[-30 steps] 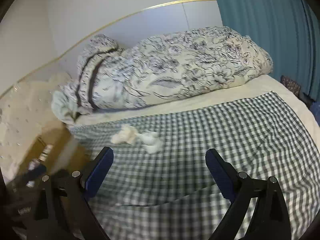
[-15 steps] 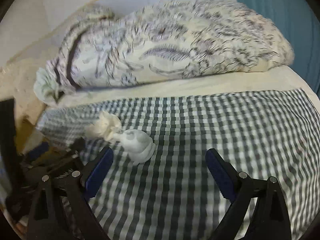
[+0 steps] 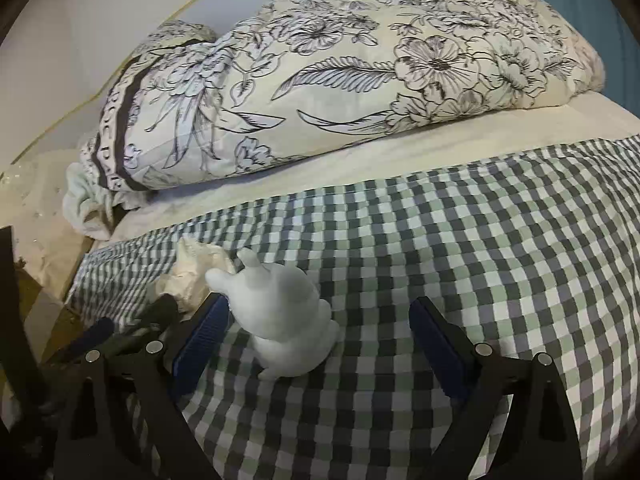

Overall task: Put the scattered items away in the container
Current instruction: 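Grasp the crumpled white tissue with the left tool while the right grasps the white figurine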

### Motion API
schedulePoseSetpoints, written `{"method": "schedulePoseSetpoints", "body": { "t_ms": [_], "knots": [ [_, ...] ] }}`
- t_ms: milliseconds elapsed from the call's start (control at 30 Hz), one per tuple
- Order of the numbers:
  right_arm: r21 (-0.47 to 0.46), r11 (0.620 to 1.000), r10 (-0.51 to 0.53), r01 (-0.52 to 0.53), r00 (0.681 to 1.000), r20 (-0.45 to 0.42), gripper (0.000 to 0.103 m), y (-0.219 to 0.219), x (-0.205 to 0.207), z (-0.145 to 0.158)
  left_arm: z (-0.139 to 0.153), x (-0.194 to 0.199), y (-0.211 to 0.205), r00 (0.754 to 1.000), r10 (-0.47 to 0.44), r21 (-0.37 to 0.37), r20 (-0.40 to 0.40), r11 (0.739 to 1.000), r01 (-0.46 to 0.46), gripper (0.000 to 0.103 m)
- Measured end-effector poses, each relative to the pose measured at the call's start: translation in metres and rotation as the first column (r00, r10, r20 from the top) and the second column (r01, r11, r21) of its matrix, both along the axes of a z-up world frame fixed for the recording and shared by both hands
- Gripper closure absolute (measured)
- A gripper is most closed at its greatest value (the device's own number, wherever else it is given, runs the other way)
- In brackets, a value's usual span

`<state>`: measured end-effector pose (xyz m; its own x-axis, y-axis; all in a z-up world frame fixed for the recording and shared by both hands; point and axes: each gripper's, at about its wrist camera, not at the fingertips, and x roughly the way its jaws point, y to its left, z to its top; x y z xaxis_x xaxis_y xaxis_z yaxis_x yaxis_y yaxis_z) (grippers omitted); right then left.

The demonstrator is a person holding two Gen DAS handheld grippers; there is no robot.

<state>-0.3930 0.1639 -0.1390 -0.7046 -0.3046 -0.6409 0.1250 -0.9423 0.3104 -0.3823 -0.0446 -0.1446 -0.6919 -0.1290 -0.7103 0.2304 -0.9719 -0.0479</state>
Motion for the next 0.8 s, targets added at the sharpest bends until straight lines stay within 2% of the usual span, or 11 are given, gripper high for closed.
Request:
{"method": "schedulePoseSetpoints", "body": {
  "t_ms": [67,133,233,300,367,500,567,633,767,800],
  "knots": [
    [0.017,1.0,0.016,-0.016,1.0,-0.005,0.013,-0.005,-0.002,0.001,-0.007,-0.006,0.006,0.999,-0.029,-0.022,0.035,0.999,0.03,0.0],
    [0.068,0.997,0.019,-0.019,1.0,0.004,0.018,-0.014,-0.005,-0.002,-0.012,-0.014,0.013,0.997,-0.025,-0.067,0.071,0.997,0.029,0.0],
    [0.088,0.996,0.03,-0.032,0.999,0.019,0.022,-0.019,-0.013,-0.006,-0.021,-0.027,0.012,0.993,-0.027,-0.052,0.118,0.998,0.034,0.0],
    [0.066,0.997,0.031,-0.034,0.999,0.041,0.025,-0.016,-0.019,-0.01,-0.022,-0.029,0.014,0.993,-0.034,-0.06,0.117,0.997,0.042,0.0],
    [0.027,0.998,0.047,-0.049,0.998,0.053,0.055,-0.012,-0.021,-0.013,-0.02,-0.026,0.021,0.993,-0.061,-0.078,0.097,0.995,0.069,0.001],
    [0.031,0.999,0.03,-0.031,0.999,0.023,0.055,-0.01,-0.015,-0.008,-0.02,-0.026,0.028,0.991,-0.094,-0.091,0.094,0.99,0.103,0.001],
    [0.046,0.999,0.009,-0.009,1.0,-0.007,0.055,-0.008,-0.01,-0.001,-0.02,-0.03,0.027,0.991,-0.096,-0.072,0.092,0.992,0.103,0.006],
    [0.058,0.998,-0.002,0.003,1.0,-0.022,0.055,-0.004,-0.006,0.005,-0.02,-0.033,0.027,0.991,-0.1,-0.053,0.088,0.993,0.105,0.017],
    [0.027,0.999,-0.021,0.021,1.0,-0.007,0.055,0.008,-0.007,0.006,-0.02,-0.038,0.029,0.991,-0.11,-0.05,0.078,0.992,0.114,0.022],
    [0.018,1.0,-0.025,0.025,1.0,0.001,0.055,0.01,-0.008,0.005,-0.02,-0.039,0.028,0.991,-0.113,-0.041,0.073,0.992,0.116,0.026]
  ]
}}
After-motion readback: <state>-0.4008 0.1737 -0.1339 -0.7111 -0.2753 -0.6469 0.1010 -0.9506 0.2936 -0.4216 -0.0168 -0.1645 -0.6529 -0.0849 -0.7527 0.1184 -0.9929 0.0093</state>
